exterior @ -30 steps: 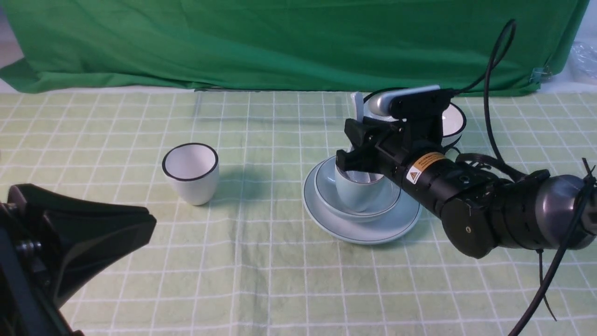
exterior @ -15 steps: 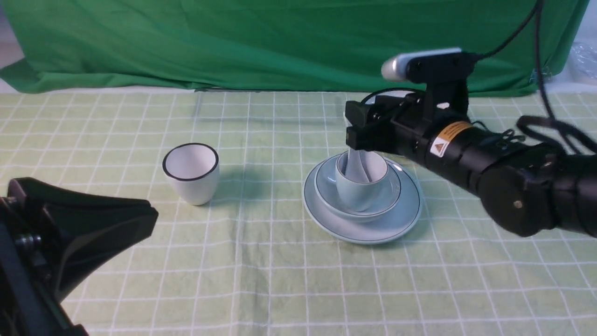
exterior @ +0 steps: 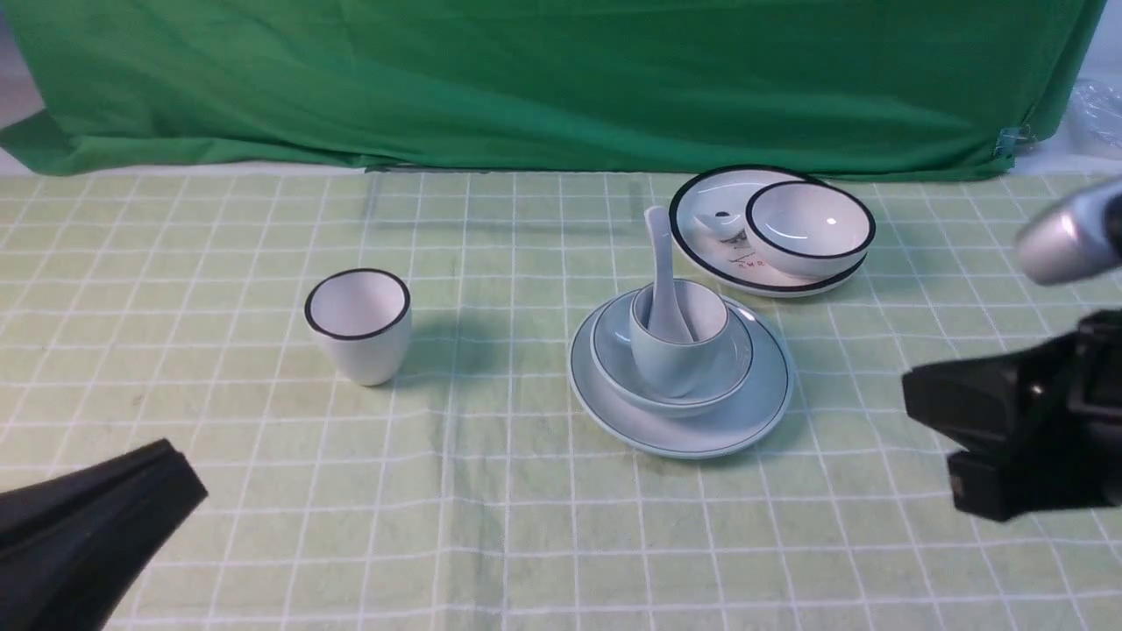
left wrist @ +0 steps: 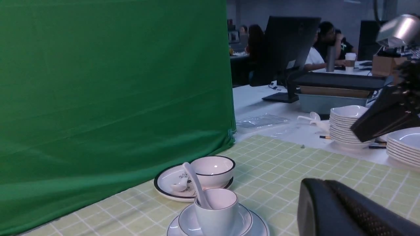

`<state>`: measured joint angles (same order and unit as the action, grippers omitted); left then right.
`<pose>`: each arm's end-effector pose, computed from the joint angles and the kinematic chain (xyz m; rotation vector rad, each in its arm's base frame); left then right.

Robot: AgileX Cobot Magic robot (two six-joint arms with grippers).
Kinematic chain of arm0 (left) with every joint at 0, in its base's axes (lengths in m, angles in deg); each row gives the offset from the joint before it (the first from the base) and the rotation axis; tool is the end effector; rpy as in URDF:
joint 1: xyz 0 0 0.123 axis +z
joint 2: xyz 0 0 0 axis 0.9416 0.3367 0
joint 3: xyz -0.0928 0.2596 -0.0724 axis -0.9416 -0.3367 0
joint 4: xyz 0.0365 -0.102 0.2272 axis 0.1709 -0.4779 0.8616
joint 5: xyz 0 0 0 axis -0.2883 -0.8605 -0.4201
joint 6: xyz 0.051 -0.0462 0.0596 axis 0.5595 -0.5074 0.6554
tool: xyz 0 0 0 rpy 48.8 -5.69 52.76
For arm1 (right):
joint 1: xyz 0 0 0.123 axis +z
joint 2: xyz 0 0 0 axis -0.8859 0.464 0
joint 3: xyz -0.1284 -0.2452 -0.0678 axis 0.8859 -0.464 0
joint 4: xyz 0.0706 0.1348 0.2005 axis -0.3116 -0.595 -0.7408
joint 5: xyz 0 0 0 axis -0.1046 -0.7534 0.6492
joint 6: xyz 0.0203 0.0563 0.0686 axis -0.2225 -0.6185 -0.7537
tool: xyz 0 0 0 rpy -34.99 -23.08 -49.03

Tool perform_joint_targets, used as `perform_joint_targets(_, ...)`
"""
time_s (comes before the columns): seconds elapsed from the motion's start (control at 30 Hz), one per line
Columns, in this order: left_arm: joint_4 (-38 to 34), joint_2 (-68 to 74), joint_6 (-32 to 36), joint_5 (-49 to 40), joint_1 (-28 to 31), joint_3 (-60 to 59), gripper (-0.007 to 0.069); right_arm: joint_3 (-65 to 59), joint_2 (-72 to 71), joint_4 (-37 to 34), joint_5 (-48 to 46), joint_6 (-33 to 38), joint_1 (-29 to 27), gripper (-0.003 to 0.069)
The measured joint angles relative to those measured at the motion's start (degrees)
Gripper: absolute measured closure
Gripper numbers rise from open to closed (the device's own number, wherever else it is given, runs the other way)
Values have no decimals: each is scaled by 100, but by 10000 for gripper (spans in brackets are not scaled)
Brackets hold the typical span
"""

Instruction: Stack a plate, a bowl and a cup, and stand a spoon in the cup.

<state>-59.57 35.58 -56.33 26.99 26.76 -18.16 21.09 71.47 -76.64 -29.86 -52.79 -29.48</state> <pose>0.0518 -0.0490 0.2830 0.5876 1.3461 -0.5671 0.1508 0.0987 0.3330 -0.4440 2.0273 0.4597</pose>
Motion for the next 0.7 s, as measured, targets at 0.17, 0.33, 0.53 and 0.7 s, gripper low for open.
perform_joint_targets(0.17,0,-12,0,127,0,-650,623,-407,-675,0,-103,-84,0,620)
perform_joint_targets(0.33,0,-12,0,134,0,-1194,623,-487,-912,0,-118,-84,0,606)
perform_joint_targets(0.53,0,-12,0,-477,0,-1418,623,-499,-1103,153,-35,-66,-223,606)
perform_joint_targets(0.7,0,-12,0,-946,0,-1423,623,-940,-1997,304,166,486,-1329,641)
